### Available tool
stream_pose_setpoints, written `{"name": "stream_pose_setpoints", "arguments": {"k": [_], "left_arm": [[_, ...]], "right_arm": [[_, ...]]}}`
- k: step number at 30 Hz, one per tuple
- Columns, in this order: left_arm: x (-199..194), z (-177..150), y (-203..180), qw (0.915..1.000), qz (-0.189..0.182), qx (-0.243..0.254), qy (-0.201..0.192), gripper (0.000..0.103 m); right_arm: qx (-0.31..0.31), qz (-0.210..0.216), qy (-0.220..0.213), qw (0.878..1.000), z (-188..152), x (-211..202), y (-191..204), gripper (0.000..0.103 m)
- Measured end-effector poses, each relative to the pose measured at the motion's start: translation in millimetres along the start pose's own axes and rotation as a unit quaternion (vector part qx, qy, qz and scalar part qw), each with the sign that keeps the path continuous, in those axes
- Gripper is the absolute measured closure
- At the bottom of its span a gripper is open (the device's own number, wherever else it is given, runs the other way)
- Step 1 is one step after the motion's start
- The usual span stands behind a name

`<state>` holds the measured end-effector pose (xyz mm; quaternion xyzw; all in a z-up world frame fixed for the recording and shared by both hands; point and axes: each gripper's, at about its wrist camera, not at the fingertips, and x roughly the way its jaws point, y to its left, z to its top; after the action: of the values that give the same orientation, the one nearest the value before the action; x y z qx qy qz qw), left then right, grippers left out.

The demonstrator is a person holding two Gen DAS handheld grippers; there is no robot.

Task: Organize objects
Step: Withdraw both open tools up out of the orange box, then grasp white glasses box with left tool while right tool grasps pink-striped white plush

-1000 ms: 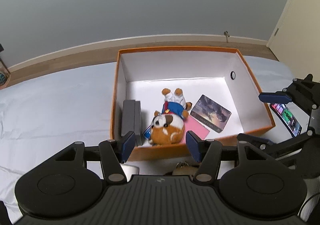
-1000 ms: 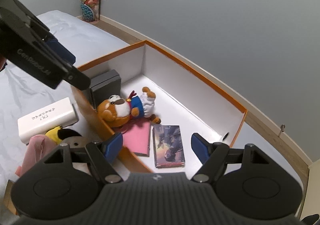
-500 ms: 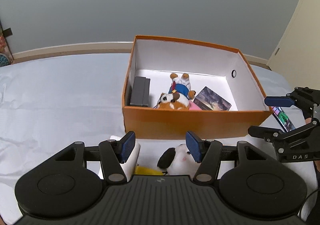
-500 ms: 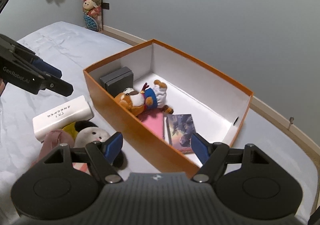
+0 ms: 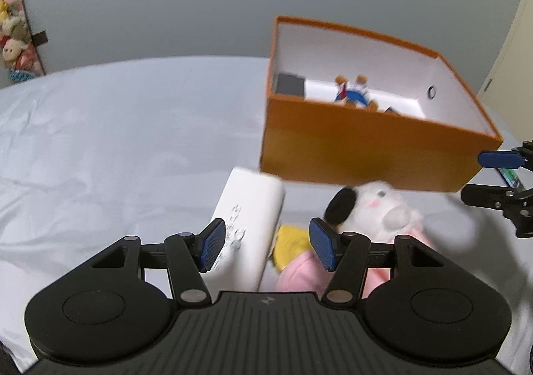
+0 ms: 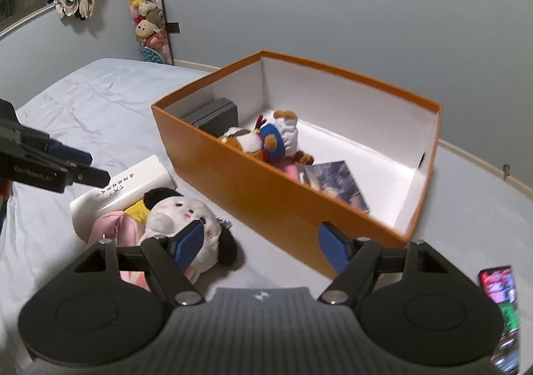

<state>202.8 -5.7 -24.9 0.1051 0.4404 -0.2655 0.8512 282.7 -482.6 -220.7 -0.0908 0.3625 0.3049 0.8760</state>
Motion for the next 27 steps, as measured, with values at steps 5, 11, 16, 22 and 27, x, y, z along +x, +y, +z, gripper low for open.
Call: {"name": "stream_pose_setpoints", "arguments": {"k": [5, 11, 16, 22, 27], "left_arm": [[7.5, -14.1, 12.2, 0.9999, 0.001, -0.011, 0.005, 0.035], [26.0, -20.7, 5.8, 0.9997, 0.015, 0.013, 0.015, 0.035], [35.0, -25.1, 6.2, 0.9994, 0.023, 0.018, 0.017, 0.034], [40.0, -23.9, 2.3, 0.9984, 0.035, 0.042, 0.010, 0.028], [50.8, -21.8, 0.0, 0.9964, 0.056, 0.062, 0.015, 0.027]], "right_arm": [[0.012, 0.013, 0.013, 1.000, -13.3, 12.8, 8.7, 0.023], [0.033, 0.032, 0.021, 0.999, -20.0, 23.5, 23.3, 0.023], [0.038, 0.045, 0.027, 0.998, -18.0, 31.8, 35.8, 0.023], [0.044, 0.047, 0.044, 0.997, -14.9, 44.2, 46.4, 0.023], [0.052, 0.045, 0.056, 0.996, -13.8, 55.7, 51.1, 0.023]]}}
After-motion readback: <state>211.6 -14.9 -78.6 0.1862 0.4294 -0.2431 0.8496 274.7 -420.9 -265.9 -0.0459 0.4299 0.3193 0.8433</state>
